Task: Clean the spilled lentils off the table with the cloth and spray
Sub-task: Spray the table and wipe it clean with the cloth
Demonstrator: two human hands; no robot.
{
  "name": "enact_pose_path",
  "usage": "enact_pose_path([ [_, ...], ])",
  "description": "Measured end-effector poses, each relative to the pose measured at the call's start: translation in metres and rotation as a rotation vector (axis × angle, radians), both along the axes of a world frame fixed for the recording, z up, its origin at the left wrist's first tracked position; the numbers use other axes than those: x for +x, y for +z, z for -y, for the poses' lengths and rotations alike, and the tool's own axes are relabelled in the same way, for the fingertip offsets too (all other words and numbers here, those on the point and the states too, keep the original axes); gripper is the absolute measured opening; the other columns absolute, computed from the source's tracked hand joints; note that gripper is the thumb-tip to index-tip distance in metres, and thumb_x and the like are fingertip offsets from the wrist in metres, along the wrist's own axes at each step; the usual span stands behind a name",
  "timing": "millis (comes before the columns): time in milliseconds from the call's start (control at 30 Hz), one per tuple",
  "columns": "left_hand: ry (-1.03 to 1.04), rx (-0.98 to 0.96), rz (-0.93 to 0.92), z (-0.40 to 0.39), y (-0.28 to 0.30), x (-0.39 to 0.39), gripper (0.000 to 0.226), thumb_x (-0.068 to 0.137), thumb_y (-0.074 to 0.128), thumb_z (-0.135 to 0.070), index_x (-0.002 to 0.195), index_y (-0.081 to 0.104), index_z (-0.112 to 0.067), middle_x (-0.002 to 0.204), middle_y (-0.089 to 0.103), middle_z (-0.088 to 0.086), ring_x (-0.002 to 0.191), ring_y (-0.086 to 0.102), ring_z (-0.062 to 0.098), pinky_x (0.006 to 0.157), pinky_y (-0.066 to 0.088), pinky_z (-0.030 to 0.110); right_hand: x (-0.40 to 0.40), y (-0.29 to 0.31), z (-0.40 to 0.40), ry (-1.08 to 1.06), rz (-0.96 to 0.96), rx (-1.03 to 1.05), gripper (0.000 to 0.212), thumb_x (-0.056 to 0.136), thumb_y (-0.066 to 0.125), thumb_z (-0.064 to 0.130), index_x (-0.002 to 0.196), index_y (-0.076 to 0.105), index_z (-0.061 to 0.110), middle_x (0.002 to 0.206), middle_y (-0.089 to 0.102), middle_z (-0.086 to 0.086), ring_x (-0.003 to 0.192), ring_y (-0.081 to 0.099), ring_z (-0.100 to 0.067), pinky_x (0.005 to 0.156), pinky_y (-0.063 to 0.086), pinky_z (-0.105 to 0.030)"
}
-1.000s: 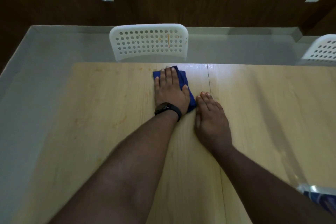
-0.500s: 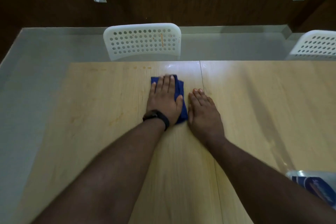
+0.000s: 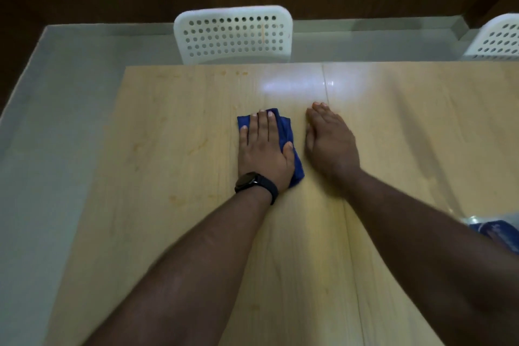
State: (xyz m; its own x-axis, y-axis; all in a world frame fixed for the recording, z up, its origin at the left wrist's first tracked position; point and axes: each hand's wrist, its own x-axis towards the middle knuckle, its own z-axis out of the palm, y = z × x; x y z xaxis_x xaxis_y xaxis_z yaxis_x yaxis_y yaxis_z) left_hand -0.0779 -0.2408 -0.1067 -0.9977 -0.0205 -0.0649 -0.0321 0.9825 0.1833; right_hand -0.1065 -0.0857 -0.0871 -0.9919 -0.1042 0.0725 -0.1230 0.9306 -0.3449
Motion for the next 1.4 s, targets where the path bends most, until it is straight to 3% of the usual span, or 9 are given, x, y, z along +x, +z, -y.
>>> enact_pose_path([
  [200, 0.065, -0.003, 0.006, -0.003, -0.003, 0.082, 0.077, 0.104, 0.019, -0.05, 0.166, -0.002, -0.01, 0.175, -0.001, 0.008, 0.161, -0.003, 0.025, 0.13, 0.005, 0.048, 0.007, -0.001, -0.002, -0.013, -0.044, -0.068, 0.049, 0.109, 0.039, 0.031, 0.154, 0.049, 0.013, 0.16, 0.047, -0.009, 0.15, 0.041, -0.023, 0.125, 0.029, -0.038],
  [300, 0.075, 0.006, 0.016, -0.008, -0.002, 0.136, 0.077, 0.104, 0.02, -0.049, 0.166, -0.003, -0.01, 0.175, -0.003, 0.009, 0.161, -0.004, 0.025, 0.13, 0.005, 0.048, 0.047, -0.003, 0.0, -0.069, -0.055, -0.163, 0.049, 0.109, 0.04, 0.029, 0.154, 0.049, 0.013, 0.16, 0.048, -0.008, 0.149, 0.043, -0.025, 0.125, 0.033, -0.041],
  [467, 0.017, 0.034, 0.027, -0.012, 0.001, 0.223, 0.077, 0.103, 0.019, -0.048, 0.166, -0.003, -0.01, 0.174, -0.006, 0.009, 0.161, -0.007, 0.024, 0.13, 0.003, 0.048, 0.158, -0.004, 0.007, -0.021, 0.013, -0.177, 0.051, 0.107, 0.045, 0.02, 0.158, 0.043, 0.016, 0.165, 0.04, -0.006, 0.153, 0.036, -0.021, 0.127, 0.028, -0.04],
  [667, -0.035, -0.008, 0.078, -0.012, 0.004, 0.301, 0.076, 0.103, 0.014, -0.048, 0.165, -0.01, -0.011, 0.173, -0.017, 0.008, 0.159, -0.016, 0.022, 0.13, 0.002, 0.048, 0.236, -0.009, 0.009, 0.059, 0.071, -0.099, 0.051, 0.108, 0.042, 0.022, 0.159, 0.041, 0.015, 0.167, 0.037, -0.006, 0.156, 0.029, -0.02, 0.129, 0.022, -0.039],
  [833, -0.063, -0.019, 0.069, -0.007, 0.003, 0.313, 0.075, 0.104, 0.013, -0.047, 0.164, -0.013, -0.012, 0.172, -0.02, 0.006, 0.159, -0.019, 0.02, 0.13, -0.003, 0.047, 0.242, -0.008, 0.01, 0.079, 0.05, -0.066, 0.052, 0.109, 0.039, 0.024, 0.16, 0.039, 0.012, 0.168, 0.035, -0.008, 0.158, 0.024, -0.02, 0.13, 0.016, -0.038],
  [1000, -0.147, -0.061, 0.03, 0.008, -0.005, 0.26, 0.075, 0.103, 0.014, -0.05, 0.165, -0.009, -0.013, 0.173, -0.016, 0.004, 0.16, -0.015, 0.019, 0.13, -0.002, 0.045, 0.24, -0.012, 0.01, 0.081, 0.019, -0.034, 0.053, 0.109, 0.037, 0.028, 0.16, 0.039, 0.012, 0.168, 0.035, -0.008, 0.158, 0.024, -0.019, 0.129, 0.013, -0.034],
  [1133, 0.042, -0.041, 0.039, -0.007, -0.005, 0.224, 0.076, 0.103, 0.017, -0.048, 0.166, -0.005, -0.01, 0.174, -0.009, 0.009, 0.161, -0.006, 0.024, 0.13, 0.0, 0.046, 0.239, -0.016, 0.008, 0.08, 0.008, -0.014, 0.053, 0.109, 0.038, 0.029, 0.16, 0.038, 0.012, 0.168, 0.034, -0.007, 0.157, 0.024, -0.018, 0.13, 0.014, -0.035],
  [1267, 0.33, 0.033, 0.042, -0.044, 0.003, 0.289, 0.079, 0.105, 0.023, -0.047, 0.164, -0.01, -0.004, 0.173, -0.014, 0.014, 0.16, -0.01, 0.029, 0.129, 0.0, 0.05, 0.242, -0.01, 0.01, 0.058, 0.0, -0.027, 0.049, 0.111, 0.035, 0.029, 0.157, 0.043, 0.013, 0.166, 0.038, -0.007, 0.156, 0.028, -0.019, 0.129, 0.018, -0.036],
  [1400, 0.464, 0.099, 0.075, -0.048, 0.008, 0.331, 0.08, 0.106, 0.024, -0.047, 0.163, -0.011, -0.005, 0.172, -0.018, 0.013, 0.16, -0.014, 0.028, 0.129, 0.001, 0.049, 0.246, -0.003, 0.011, 0.054, 0.028, -0.053, 0.048, 0.112, 0.037, 0.028, 0.157, 0.043, 0.014, 0.166, 0.038, -0.006, 0.156, 0.028, -0.02, 0.128, 0.018, -0.037],
])
